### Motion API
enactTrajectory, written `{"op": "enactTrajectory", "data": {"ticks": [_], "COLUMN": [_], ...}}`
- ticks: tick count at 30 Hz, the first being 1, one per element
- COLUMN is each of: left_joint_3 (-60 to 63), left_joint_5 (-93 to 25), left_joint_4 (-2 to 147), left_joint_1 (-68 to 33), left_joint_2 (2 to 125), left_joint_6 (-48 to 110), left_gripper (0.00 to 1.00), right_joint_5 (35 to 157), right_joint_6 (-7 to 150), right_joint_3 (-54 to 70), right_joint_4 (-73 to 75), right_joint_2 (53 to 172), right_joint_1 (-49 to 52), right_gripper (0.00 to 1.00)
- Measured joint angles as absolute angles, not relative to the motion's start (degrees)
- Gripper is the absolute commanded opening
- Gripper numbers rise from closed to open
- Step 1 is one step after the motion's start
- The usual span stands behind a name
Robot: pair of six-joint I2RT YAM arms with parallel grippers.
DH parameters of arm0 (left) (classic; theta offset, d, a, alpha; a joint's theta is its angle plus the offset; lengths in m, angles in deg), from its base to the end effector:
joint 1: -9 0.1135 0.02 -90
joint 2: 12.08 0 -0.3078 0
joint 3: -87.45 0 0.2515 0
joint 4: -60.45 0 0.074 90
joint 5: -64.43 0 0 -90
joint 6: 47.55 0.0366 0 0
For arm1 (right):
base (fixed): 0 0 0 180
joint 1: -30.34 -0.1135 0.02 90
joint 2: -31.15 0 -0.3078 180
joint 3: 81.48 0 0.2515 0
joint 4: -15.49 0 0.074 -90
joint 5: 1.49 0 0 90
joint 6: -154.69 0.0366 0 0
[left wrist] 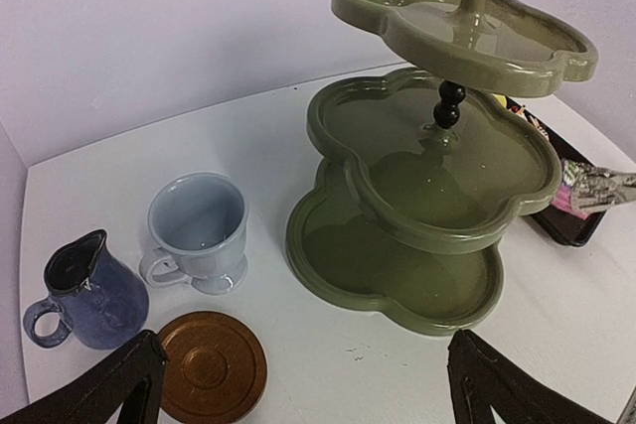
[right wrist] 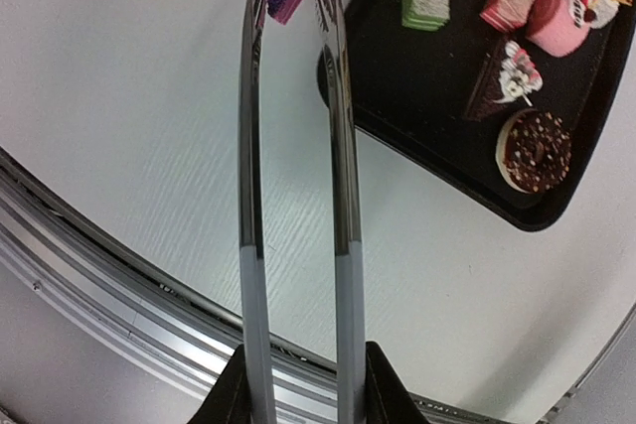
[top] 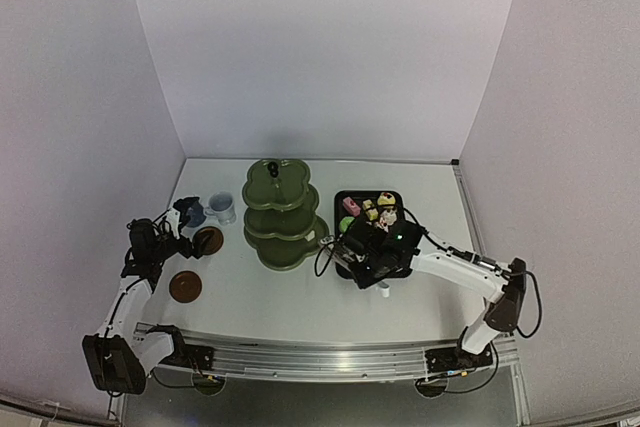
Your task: Serve the afternoon tea
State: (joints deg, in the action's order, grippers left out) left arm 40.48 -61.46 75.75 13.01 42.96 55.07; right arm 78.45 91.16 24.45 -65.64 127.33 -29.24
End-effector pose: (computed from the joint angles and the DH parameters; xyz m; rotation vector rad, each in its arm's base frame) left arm 0.1888 -0.0083 0.2893 0.5397 1.8431 -0.4234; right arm 0.1757 0.2866 0.3578 -0.7544 2.6787 0.1322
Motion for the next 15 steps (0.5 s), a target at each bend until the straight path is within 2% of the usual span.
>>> {"op": "enactTrajectory", "data": {"ticks": [11,15], "left_joint_3": [40.9,41.2], "left_joint_5": [-60.1,-59.8], "left_joint_4": [75.8,75.9], "left_joint_1": [13.0,13.0], "left_joint_2": [41.9,41.1], "left_joint_6": [54.4,54.5], "left_gripper": [0.99,0.99], "right_joint_5": [80.5,80.4], "right_joint_6": [87.0,86.8], "right_joint_3": [37.0,39.3], "right_joint_4": [-59.5,-58.1], "right_joint_2": [146.7,149.4], "right_joint_1": [-30.8,-30.8], "right_gripper": [0.11,0.11]}}
